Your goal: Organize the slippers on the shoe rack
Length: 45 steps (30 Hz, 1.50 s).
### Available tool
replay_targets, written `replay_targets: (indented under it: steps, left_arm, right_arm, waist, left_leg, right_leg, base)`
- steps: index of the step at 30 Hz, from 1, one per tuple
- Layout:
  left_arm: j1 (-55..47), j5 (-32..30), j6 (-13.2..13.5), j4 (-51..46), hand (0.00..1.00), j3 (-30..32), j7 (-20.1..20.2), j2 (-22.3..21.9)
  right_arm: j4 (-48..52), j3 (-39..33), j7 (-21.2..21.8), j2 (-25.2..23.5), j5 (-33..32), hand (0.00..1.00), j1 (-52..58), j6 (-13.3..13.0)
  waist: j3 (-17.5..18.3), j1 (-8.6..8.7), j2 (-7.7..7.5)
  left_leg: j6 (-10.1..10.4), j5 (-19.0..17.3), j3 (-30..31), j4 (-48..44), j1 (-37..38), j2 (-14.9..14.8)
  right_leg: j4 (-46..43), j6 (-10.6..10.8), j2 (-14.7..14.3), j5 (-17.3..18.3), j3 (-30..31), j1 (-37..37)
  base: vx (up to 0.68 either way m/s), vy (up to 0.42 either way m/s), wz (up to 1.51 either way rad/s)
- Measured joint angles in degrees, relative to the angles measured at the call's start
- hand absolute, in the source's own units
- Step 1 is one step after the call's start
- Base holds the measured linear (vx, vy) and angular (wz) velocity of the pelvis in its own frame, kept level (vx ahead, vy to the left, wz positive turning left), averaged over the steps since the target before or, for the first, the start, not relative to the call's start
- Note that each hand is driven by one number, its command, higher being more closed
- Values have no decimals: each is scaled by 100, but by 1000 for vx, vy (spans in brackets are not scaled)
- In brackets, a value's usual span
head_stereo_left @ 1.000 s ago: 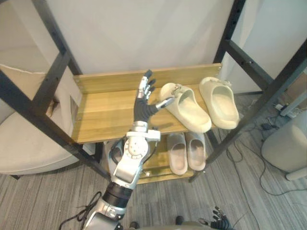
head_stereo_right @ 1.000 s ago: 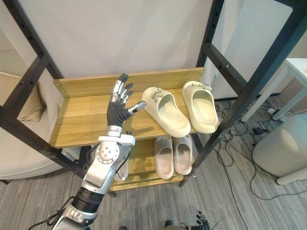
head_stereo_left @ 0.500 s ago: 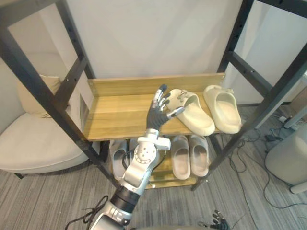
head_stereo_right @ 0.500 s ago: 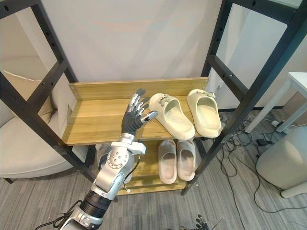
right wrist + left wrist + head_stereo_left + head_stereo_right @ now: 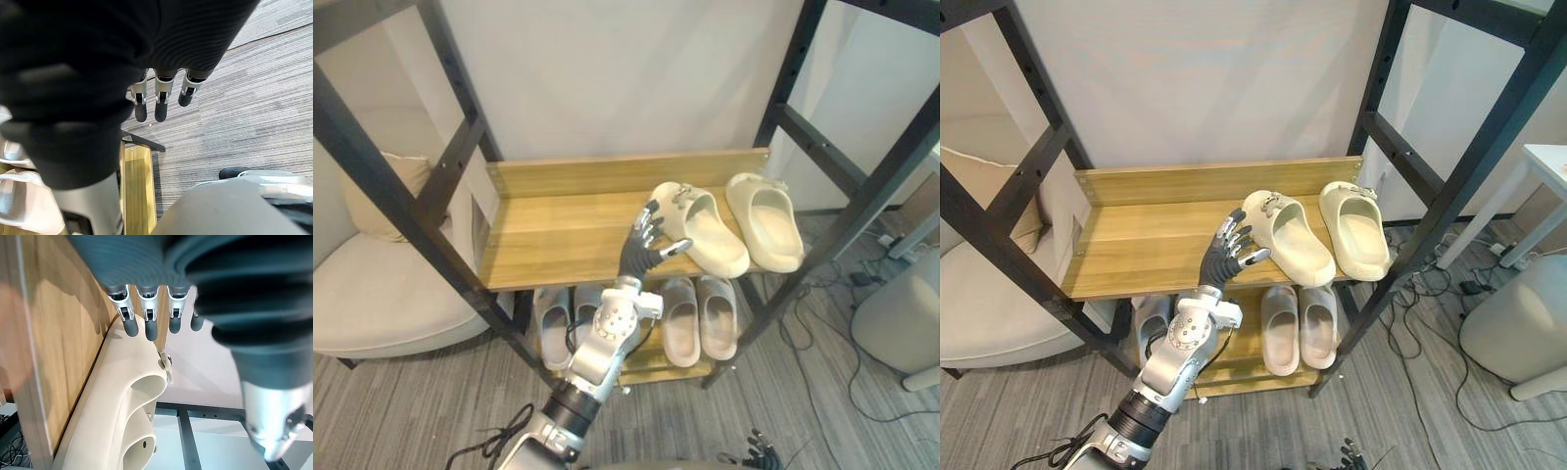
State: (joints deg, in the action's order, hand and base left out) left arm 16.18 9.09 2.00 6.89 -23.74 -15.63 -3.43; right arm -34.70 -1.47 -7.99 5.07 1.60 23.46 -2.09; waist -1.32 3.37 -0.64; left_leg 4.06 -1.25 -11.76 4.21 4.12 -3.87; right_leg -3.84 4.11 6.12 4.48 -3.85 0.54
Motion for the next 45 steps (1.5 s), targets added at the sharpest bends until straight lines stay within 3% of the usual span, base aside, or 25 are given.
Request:
replay_targets:
  steps: [30, 45]
  left_arm:
    - [1121, 8, -54, 1164, 0, -199, -228, -421]
    - [1274, 15, -85, 1242, 0, 200, -291, -429]
  right_arm:
    - [185, 175, -161, 7, -47, 0, 18, 45]
    - [244, 176, -150, 1, -48, 0, 22, 46]
  waist:
    - [-108, 99, -76]
    - [-131, 167, -63]
  left_leg:
    - [-8, -14, -231, 156, 93, 56]
    - [-10, -35, -284, 157, 102, 56]
  right_leg:
    - [-52, 59, 21, 45, 230, -111]
    - [-82, 59, 19, 48, 280, -145]
  base:
    - [-3, 0, -3]
    - [-6, 0, -1]
